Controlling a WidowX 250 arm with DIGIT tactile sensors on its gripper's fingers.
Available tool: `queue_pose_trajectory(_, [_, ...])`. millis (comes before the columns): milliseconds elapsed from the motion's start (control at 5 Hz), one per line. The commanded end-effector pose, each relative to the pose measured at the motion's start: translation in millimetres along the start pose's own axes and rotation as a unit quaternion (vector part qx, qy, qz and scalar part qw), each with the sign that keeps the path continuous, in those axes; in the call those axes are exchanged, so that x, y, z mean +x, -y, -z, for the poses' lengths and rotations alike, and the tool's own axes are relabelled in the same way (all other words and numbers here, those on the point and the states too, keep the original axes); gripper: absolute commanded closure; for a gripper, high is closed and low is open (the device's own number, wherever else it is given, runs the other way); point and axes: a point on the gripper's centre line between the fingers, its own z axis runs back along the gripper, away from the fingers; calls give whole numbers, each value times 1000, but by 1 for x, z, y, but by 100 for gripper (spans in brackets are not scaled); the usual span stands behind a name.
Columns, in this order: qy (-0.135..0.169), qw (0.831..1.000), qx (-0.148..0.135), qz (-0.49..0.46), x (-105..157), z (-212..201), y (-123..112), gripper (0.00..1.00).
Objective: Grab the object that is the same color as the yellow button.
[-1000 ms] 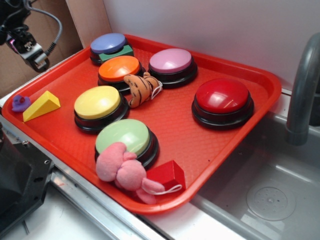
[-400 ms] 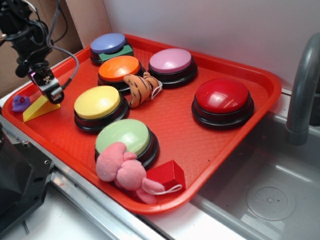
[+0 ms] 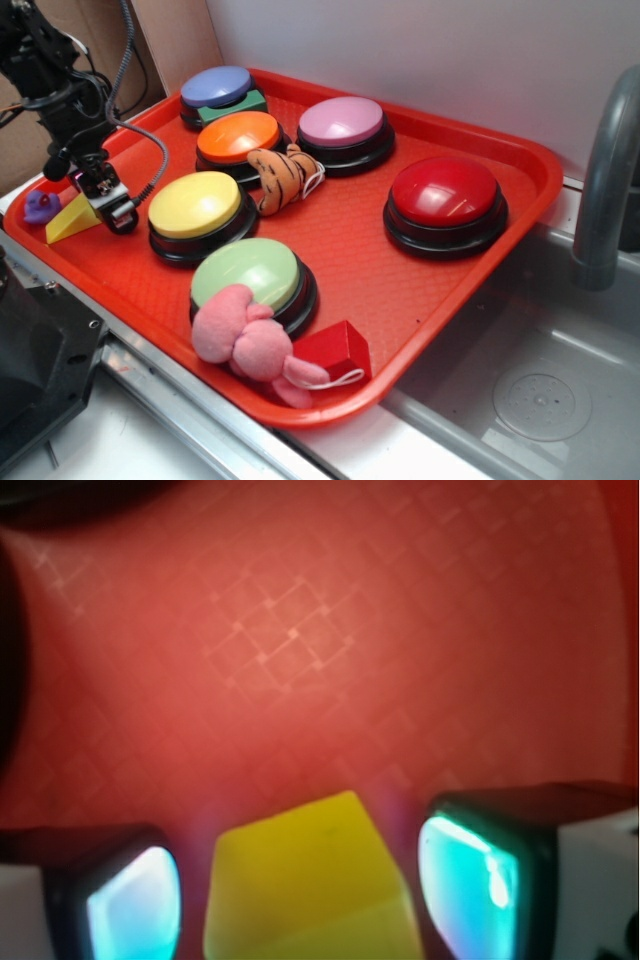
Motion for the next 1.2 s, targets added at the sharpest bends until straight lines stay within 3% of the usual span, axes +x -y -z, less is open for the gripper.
queue_pose_trajectory(0, [2, 1000, -1, -9, -4, -1, -6, 100])
queue_pose_trajectory(400, [-12, 999, -3, -40, -1, -16, -3, 100])
queue_pose_trajectory(600, [-39, 996, 24, -82, 10, -37, -2, 100])
queue_pose_trajectory(800, [-45, 993, 34, -101, 31, -63, 7, 100])
queue_pose_trajectory(1000, [-25, 996, 37, -76, 58, -96, 36, 100])
